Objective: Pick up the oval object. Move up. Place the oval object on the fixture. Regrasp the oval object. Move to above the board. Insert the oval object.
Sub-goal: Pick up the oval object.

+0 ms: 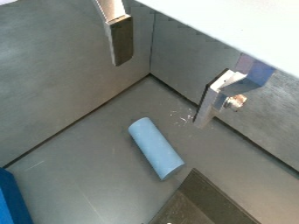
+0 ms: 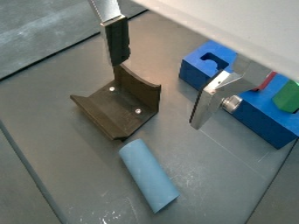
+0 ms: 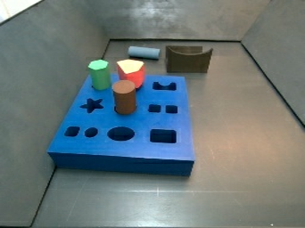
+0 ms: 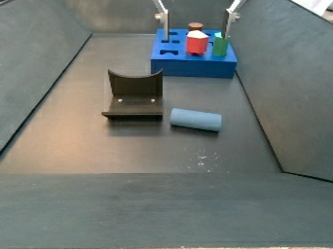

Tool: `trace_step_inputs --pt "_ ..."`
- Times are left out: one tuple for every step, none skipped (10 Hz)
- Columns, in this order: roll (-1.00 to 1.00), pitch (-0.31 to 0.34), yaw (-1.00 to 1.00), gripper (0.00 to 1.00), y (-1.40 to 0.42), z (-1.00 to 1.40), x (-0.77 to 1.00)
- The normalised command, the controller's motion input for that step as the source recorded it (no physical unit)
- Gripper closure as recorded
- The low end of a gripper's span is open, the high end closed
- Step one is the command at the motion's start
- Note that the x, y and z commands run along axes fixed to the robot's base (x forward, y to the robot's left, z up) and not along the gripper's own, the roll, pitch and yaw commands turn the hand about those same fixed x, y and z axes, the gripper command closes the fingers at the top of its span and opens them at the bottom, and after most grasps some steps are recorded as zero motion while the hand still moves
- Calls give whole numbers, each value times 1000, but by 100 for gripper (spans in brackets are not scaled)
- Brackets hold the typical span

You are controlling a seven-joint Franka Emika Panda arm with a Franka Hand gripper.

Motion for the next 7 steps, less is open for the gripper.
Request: trace_step_inputs --pt "0 0 -800 0 34 -26 206" --pt "0 0 -843 0 143 -91 237" --pt "0 -14 -846 0 149 -100 277" --pt "0 -17 -843 0 154 -103 291" --pt "0 -17 -849 0 154 -100 289" --pt "0 -7 -840 0 157 -60 291" --pt "0 0 -834 0 163 -40 309"
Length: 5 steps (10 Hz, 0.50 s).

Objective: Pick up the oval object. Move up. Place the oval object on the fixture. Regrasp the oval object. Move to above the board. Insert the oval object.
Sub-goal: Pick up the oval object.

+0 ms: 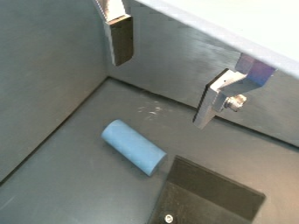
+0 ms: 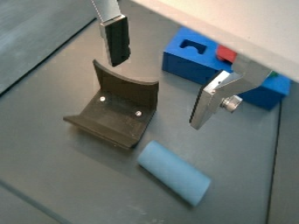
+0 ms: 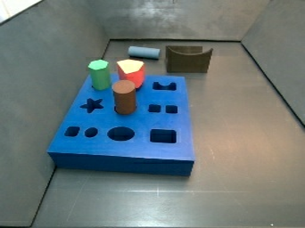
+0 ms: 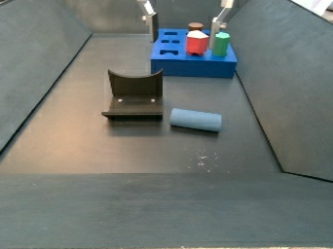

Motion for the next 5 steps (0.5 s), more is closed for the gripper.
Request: trace_step_inputs --pt "0 -7 -840 0 166 -29 309" --pt "0 -10 -854 0 157 -26 294" --pt "0 -11 -900 0 109 -66 226" --pt "0 -3 -1000 0 0 -231 11" --pt "0 0 -1000 0 0 -311 0"
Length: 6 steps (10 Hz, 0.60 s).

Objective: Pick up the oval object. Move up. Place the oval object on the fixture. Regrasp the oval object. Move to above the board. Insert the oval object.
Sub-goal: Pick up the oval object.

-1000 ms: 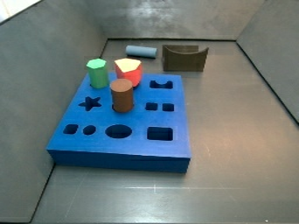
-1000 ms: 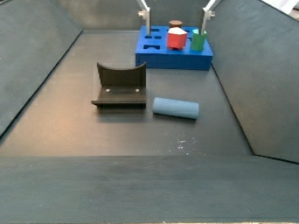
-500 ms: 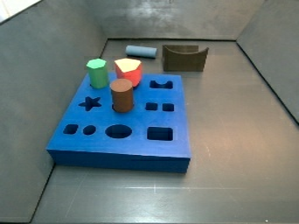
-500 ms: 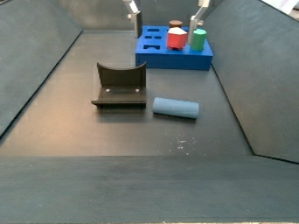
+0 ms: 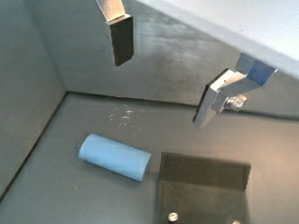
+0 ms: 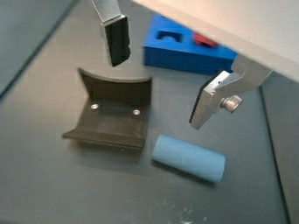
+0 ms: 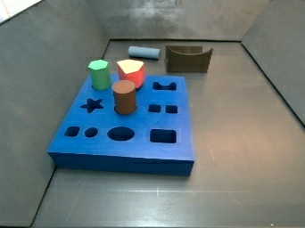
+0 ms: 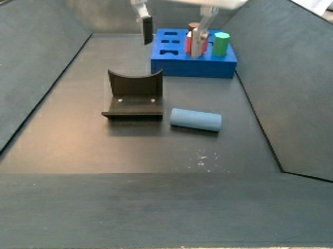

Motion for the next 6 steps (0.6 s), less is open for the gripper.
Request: trace_step_inputs --pt "0 0 -1000 0 0 -317 0" --pt "0 -3 -1000 0 0 -323 0" --pt "0 -14 -1000 0 0 -311 0" --pt "-49 -60 -1000 0 0 -337 0" --pt "-124 -186 -951 0 -51 -397 -40" --pt "-117 -234 -946 0 -60 -460 -71"
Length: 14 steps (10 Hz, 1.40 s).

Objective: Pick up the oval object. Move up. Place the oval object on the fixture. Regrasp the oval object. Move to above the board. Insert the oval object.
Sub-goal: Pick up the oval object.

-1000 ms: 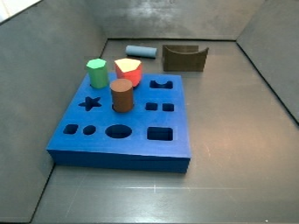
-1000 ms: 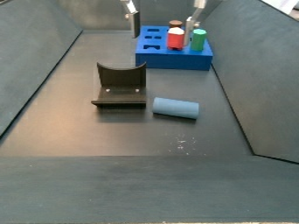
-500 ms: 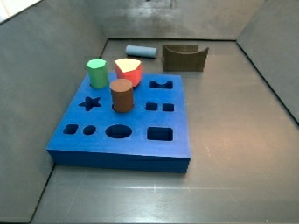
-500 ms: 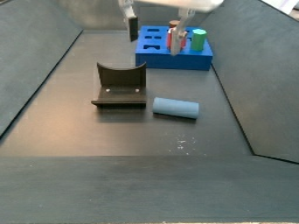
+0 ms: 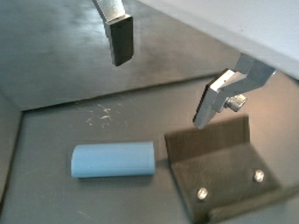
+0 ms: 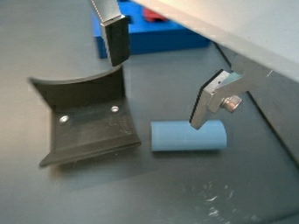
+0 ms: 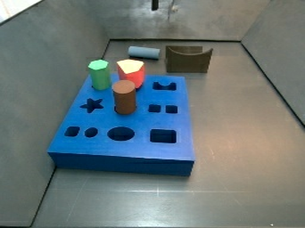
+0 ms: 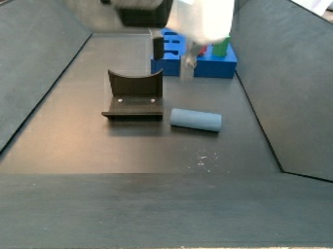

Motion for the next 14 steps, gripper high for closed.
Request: trace_step_inputs --pt "-66 -244 -1000 0 -40 -554 -74" --pt "-39 -211 -1000 0 -11 -623 -54" --pt "-7 -171 -1000 0 0 -706 -40" --pt "0 -127 -1000 0 0 -769 -26" --pt "0 -21 -1000 0 0 -817 0" --pt "293 0 -506 0 229 -246 20" --pt "226 30 100 0 106 0 89" --pt "0 101 -540 0 40 -291 -174" --pt "-289 327 -569 0 0 -163 0" --pt "-327 399 -551 0 -23 -9 0" --pt "-339 426 -486 0 -37 0 0" --pt "-340 429 -483 0 -40 0 0" --pt "-439 369 -480 0 -97 0 0" --pt "-500 214 -440 0 -151 180 0"
